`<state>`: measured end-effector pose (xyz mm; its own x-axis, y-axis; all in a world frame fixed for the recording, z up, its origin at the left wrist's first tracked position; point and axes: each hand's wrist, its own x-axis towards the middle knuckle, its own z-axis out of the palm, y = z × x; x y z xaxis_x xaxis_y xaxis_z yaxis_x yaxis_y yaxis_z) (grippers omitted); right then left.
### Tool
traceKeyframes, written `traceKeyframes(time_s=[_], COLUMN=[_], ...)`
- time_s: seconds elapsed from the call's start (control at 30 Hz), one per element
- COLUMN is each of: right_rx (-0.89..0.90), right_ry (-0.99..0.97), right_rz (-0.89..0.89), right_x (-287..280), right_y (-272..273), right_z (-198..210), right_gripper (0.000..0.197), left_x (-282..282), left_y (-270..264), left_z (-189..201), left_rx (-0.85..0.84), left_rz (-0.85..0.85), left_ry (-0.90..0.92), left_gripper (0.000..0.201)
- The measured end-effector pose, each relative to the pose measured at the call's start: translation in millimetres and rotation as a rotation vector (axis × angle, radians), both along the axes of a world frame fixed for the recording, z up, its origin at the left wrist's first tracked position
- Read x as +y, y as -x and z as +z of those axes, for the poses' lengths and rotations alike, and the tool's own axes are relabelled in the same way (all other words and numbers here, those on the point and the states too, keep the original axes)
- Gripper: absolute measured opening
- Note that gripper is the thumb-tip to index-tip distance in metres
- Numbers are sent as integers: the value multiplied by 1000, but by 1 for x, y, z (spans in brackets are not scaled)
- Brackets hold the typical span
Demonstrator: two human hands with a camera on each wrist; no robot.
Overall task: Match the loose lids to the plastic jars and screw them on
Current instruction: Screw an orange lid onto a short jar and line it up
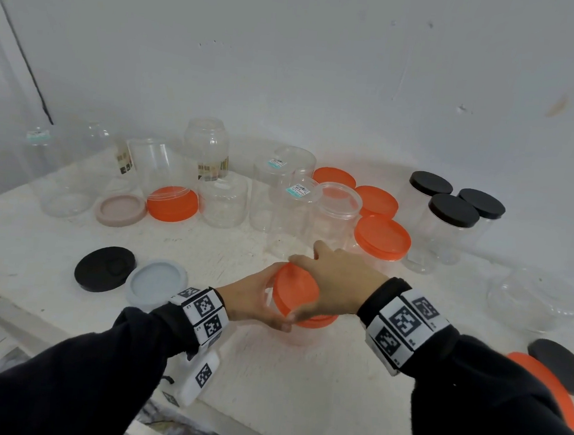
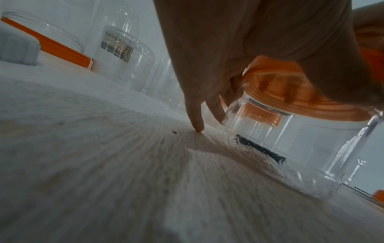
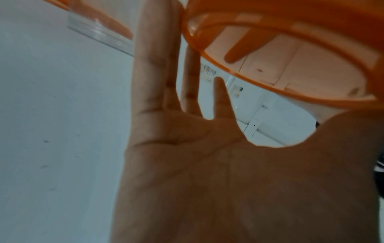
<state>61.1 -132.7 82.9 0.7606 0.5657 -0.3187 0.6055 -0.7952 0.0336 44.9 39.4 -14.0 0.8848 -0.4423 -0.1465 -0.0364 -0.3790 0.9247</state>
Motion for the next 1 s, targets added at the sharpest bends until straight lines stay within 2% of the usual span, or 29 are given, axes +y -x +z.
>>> traceKeyframes(time_s=[0.07,0.2,0.27,0.33,0.47,0.7,0.9,1.0], right_rx=[30,250,227,128,-50,195,194,58], right_ry=[-21,-83,-87,-91,-7,-28,-39,-33], right_rz=[10,100,83,26,-29,97,80,11], right_x=[-2,-6,-5,-2,3,-3,-4,0], right_y=[-2,-5,-3,-1,4,-1,-4,0], right_z=[0,5,3,1,-4,-1,1,3], right_gripper=[105,97,92,87,93,97,96,92], left_x=[0,-1,-1,-1,0,-1,-1,-1], left_y=[-1,0,1,0,-1,0,1,1], left_z=[-1,0,1,0,-1,-2,-1,0], left_rx=[-2,5,6,-2,-5,-6,4,13], left_rz=[9,26,25,21,27,47,32,24], left_ry=[-1,-3,-1,-10,-25,-7,3,7], left_gripper=[103,99,102,104,99,98,99,104])
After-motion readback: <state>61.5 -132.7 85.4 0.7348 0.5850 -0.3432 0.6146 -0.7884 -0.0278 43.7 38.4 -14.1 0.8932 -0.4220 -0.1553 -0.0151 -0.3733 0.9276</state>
